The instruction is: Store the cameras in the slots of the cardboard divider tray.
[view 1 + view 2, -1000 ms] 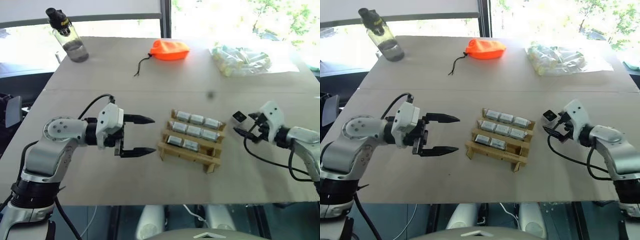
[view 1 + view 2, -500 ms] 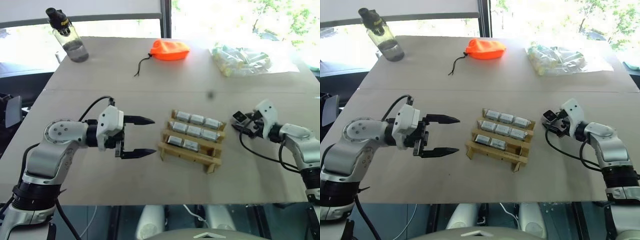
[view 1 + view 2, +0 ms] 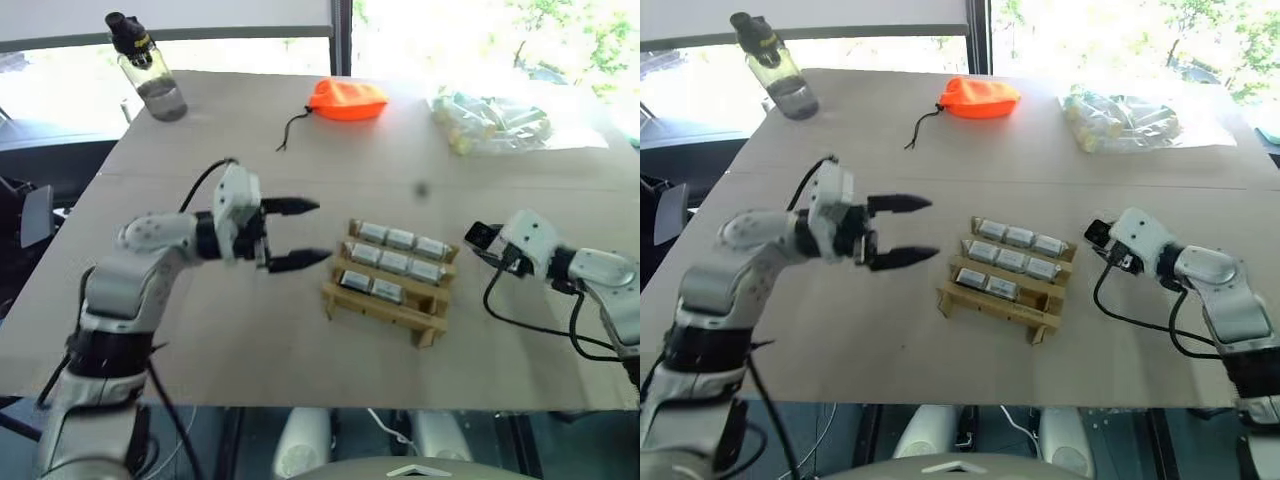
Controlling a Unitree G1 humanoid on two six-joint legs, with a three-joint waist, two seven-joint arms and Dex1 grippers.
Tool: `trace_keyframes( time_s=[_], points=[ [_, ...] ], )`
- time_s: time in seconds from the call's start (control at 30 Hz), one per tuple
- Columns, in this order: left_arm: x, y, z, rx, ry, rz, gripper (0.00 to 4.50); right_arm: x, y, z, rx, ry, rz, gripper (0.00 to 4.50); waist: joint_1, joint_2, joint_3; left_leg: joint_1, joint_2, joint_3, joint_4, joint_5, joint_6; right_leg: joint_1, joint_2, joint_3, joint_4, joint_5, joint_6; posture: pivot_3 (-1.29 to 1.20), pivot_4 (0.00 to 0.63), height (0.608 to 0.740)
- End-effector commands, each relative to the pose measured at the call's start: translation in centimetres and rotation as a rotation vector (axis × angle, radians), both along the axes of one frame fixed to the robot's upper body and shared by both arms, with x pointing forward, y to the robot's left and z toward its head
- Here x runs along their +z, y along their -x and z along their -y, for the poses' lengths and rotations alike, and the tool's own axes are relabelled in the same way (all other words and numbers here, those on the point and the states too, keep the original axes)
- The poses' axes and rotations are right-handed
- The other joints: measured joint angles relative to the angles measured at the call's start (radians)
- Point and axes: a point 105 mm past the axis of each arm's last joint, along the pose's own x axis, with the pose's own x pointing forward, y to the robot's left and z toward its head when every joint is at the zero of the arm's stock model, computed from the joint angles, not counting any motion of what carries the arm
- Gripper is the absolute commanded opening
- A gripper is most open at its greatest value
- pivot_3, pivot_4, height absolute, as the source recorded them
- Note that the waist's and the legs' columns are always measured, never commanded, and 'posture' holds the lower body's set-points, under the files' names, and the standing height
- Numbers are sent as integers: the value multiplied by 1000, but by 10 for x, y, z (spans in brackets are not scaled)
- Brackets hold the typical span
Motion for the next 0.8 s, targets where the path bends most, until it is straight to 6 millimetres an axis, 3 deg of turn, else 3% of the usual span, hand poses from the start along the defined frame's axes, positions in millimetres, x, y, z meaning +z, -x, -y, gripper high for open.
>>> trace_keyframes(
  time_s=[0.03, 0.2, 0.3, 0.53, 0.8],
  points=[
    [4, -17, 19, -14, 38, -61, 4500, 25, 9, -20, 137, 149, 208, 1893, -6, 0, 0, 0, 0, 0, 0, 0, 0, 0, 0, 0, 0, 0, 0, 0, 150, 726],
    [-6, -20, 60, -150, -7, -125, 4500, 55, 11, -44, 265, 338, 477, 1893, -12, 0, 0, 1, 0, 2, 0, 0, 0, 0, 1, 1, 0, 0, 0, 0, 150, 726],
    [-6, -25, 74, -183, -27, -141, 4500, 63, 13, -60, 336, 409, 577, 1893, -9, 0, 0, 1, 0, 1, 0, 0, -1, 0, 1, 1, 1, 0, 0, 0, 150, 726],
    [5, -31, 95, -220, 11, -154, 4500, 72, 19, -84, 438, 499, 742, 1893, -6, 0, 0, 1, 0, 1, 0, 1, -2, 0, 1, 1, 1, 0, 0, 0, 150, 726],
    [8, -39, 98, -201, 25, -146, 4500, 72, 22, -98, 495, 535, 810, 1893, -9, 0, 0, 1, 0, 1, 0, 1, -2, 0, 0, 1, 1, 0, 0, 0, 150, 726]
  ],
)
